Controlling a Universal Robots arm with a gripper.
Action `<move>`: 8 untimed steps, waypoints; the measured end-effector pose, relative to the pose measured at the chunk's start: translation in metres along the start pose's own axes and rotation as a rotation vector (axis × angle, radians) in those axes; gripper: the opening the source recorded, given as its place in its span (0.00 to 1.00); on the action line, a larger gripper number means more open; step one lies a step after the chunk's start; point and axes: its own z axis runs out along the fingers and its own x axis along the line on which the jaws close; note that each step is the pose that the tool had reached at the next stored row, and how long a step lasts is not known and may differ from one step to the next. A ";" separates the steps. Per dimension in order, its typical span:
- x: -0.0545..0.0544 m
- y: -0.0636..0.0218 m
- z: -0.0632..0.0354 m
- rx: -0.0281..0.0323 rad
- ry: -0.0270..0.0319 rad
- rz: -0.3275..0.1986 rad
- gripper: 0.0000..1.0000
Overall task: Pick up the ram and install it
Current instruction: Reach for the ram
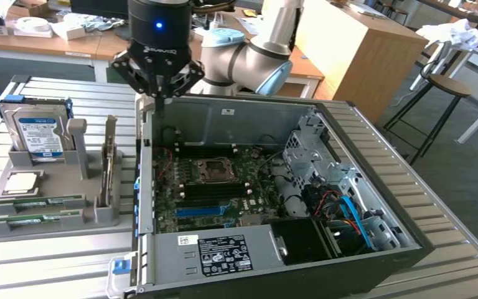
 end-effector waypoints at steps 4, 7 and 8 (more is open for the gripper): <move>0.012 -0.0009 -0.0003 0.0000 0.0000 0.000 0.10; 0.021 -0.0016 -0.0005 0.0000 0.0000 0.000 0.10; 0.024 -0.0018 -0.0006 -0.0001 -0.0001 0.000 0.10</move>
